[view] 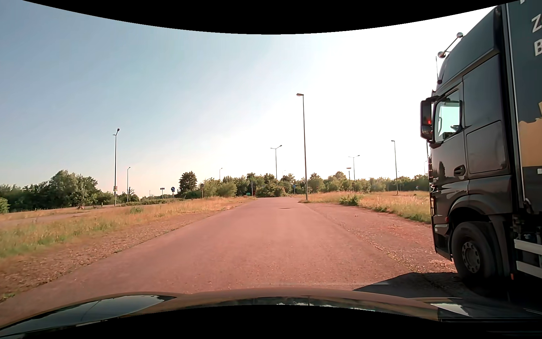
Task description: Follow the waypoints while adhering to traffic rules and regulations
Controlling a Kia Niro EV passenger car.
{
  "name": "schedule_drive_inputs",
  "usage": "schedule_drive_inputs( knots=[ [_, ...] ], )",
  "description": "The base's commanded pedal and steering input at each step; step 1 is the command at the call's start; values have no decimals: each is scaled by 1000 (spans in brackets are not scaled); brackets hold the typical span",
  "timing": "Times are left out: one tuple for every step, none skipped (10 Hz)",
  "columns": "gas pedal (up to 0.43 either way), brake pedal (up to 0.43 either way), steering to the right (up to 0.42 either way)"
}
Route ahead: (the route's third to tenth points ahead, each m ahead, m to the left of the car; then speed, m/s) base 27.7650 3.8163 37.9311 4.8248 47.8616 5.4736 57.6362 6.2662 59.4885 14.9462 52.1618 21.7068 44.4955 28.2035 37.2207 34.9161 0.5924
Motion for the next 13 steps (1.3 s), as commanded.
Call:
schedule_drive_inputs(
  knots=[
    [0,183,1],
    [0,177,1],
    [0,183,1],
    [0,183,1],
    [0,183,1],
    [0,183,1],
    [0,183,1],
    [0,183,1],
    [0,183,1],
    [0,189,1],
    [0,201,1],
    [0,201,1],
    [0,207,1]
  ],
)
